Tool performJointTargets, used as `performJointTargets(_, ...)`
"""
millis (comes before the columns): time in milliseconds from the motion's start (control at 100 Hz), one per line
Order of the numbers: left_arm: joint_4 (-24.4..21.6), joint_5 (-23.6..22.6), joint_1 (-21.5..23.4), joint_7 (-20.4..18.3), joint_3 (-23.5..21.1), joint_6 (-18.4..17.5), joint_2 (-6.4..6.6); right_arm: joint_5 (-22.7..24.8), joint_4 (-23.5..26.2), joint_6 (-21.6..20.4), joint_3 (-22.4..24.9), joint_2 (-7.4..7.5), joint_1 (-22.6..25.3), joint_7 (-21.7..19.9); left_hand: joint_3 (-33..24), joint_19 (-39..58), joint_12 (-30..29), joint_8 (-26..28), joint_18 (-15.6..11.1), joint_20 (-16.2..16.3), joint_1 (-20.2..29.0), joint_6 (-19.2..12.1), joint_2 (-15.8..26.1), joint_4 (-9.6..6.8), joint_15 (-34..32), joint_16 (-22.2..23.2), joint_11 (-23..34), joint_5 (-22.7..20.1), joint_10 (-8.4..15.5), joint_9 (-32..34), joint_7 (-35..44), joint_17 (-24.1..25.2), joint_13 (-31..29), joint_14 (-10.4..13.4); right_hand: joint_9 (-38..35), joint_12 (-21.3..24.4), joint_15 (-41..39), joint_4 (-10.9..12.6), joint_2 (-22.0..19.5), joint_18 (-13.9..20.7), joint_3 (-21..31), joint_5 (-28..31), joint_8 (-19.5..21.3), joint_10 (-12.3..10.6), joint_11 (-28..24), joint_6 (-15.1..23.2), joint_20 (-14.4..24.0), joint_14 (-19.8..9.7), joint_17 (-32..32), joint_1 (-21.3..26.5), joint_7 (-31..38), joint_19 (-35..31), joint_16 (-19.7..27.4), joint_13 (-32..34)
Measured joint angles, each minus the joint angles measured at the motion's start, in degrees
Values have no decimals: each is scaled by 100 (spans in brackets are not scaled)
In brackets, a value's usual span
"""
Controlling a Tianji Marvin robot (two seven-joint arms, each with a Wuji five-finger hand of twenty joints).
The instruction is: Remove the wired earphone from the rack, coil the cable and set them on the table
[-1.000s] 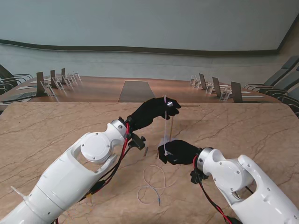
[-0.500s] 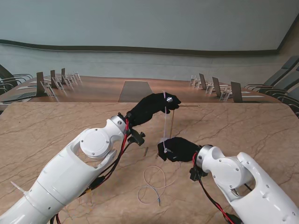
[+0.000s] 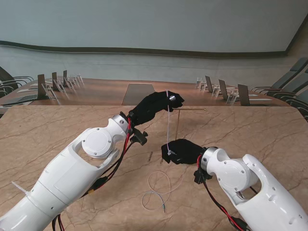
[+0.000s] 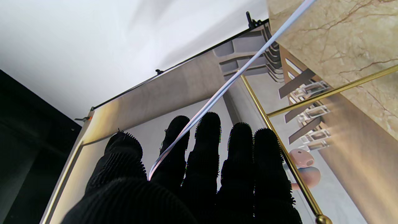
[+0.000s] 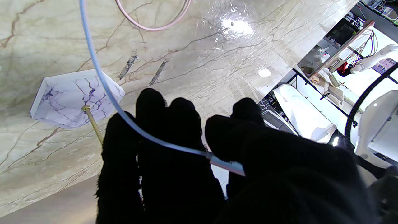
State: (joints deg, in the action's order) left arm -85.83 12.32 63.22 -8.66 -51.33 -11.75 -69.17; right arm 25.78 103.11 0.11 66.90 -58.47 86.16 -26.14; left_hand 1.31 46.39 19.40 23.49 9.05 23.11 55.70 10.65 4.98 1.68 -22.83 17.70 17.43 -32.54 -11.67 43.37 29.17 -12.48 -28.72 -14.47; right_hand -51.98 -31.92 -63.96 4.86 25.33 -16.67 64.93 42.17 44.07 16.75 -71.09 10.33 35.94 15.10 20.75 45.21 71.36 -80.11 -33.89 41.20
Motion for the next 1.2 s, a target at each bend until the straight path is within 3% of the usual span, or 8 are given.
performJointTargets(580, 295, 96, -316, -139, 54, -129, -37, -35, -101, 47, -53, -38, -168, 89, 0, -71, -2, -1, -60, -6, 0, -48, 0, 0, 15, -10, -1, 0, 2, 0, -62, 99, 30, 59, 0, -3, -9, 0, 0, -4, 0, 3, 0, 0, -2, 0, 5, 2, 9, -1, 0, -3, 0, 1)
performJointTargets(1010, -487, -128, 139, -91, -67, -5, 84, 69, 168, 37, 154, -42, 189, 117, 0, -72, -5, -1, -70, -6, 0, -51, 0, 0, 16, -10, -6, 0, 7, 0, -64, 100, 30, 64, -1, -6, -28, 4, 0, -9, 0, 4, 0, 0, -52, 0, 58, 5, 24, -2, 0, -4, 0, 12)
performJointTargets(1060, -566, -159, 188, -87, -69, 15, 97, 90, 219, 25, 190, -41, 258, 116, 0, -72, -46, -1, -71, -6, 0, -52, 0, 0, 16, -10, -6, 0, 8, 0, -64, 100, 30, 64, -1, -6, -29, 125, 0, -9, 0, 4, 0, 0, -53, 0, 58, 5, 25, -42, 0, -4, 0, 13)
performJointTargets(1200, -811, -232, 353, -42, -79, 71, 127, 155, 356, -18, 284, -36, 441, 112, 0, -72, -46, -1, -75, -6, 0, -53, 0, 0, 16, -10, -6, 0, 11, 0, -64, 100, 30, 66, -41, -6, -30, 128, 0, -18, 0, 4, 0, 0, -54, 0, 62, 7, 54, -45, 0, -8, 0, 54)
